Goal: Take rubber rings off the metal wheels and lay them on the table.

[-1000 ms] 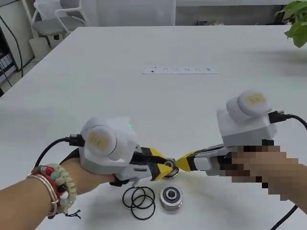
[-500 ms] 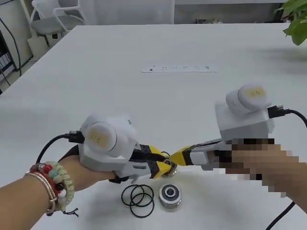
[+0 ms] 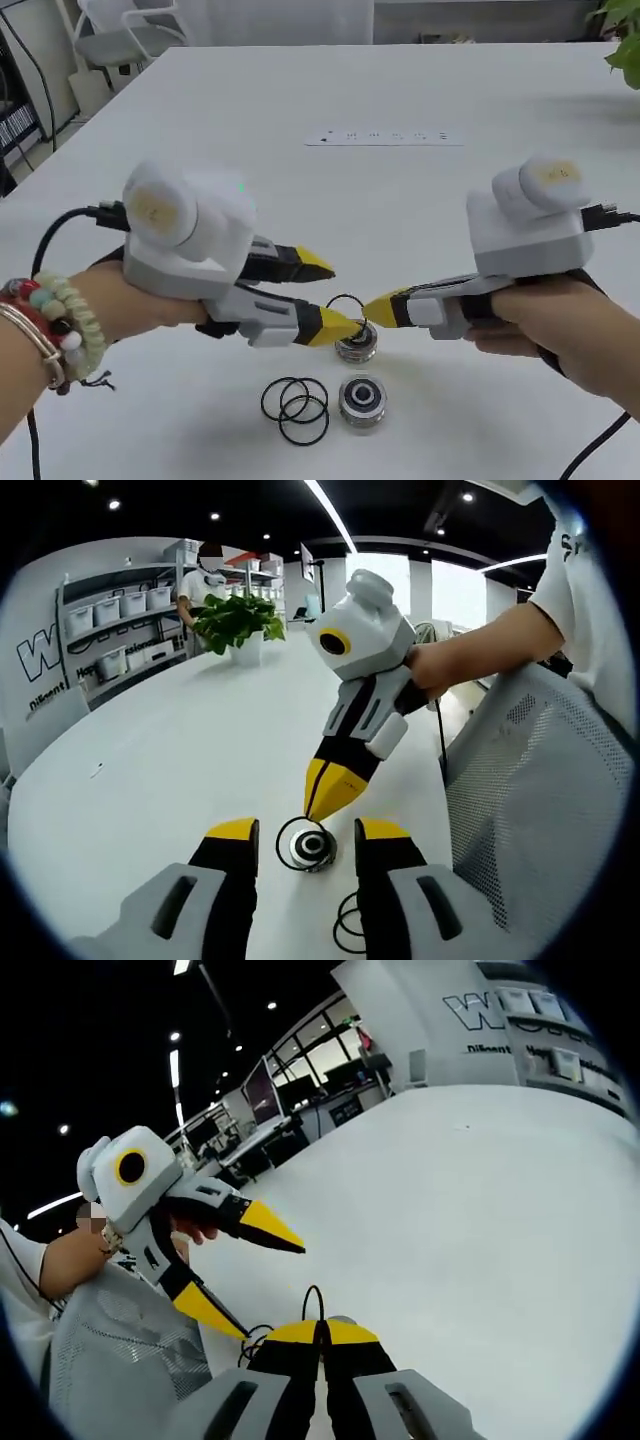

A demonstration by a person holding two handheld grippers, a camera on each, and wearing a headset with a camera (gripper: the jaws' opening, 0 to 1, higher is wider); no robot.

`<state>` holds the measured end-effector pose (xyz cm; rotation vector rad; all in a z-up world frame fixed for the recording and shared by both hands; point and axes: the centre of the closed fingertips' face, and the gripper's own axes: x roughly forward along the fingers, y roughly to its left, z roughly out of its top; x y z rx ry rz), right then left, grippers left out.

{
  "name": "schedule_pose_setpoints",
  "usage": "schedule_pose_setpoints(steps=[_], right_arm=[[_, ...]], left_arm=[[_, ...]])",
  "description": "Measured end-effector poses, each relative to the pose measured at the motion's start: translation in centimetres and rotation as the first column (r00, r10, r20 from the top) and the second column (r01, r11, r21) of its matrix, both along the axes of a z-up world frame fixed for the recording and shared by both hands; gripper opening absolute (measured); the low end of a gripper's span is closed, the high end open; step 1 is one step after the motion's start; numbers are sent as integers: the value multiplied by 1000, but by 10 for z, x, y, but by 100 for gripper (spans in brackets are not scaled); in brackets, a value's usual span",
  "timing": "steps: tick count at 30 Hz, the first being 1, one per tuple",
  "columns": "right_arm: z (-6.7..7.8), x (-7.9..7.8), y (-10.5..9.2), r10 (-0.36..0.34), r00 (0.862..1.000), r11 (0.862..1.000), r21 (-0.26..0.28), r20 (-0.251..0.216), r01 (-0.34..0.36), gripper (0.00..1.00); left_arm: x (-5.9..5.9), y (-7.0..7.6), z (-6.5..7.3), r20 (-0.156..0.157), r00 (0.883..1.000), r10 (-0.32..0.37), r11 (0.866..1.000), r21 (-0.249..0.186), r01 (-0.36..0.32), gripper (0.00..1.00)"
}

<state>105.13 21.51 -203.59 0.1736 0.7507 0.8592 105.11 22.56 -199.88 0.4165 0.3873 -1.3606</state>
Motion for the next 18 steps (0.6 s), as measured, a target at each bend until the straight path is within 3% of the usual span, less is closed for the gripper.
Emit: schedule_pose_setpoints(steps=[3,6,10,12,14,18], right_arm=[[5,-2,4,15,1000,1000,2,10,-16,0],[9,-3,9,28,999,1000,12,17,-29,0],[12,-7,15,55,998,998,19,17,-56,0],[12,-10,19,73,997,997,24,8,-73,0],[11,-14,24,97,995,995,21,8,-97,0],[6,-22,32,147,989,989,8,-2,-147,0]], left_arm=[[-1,5,14,-16,1000,12,1000,-16,-12,41],[-3,10,25,20,1000,9,1000,-19,-8,44],[-10,19,37,28,1000,13,999,-39,-12,47],[-16,25,39,21,1000,6,999,-39,-5,50],[-22,32,40,40,999,-4,1000,-24,5,52],[-29,48,42,49,999,14,1000,-14,-13,59]])
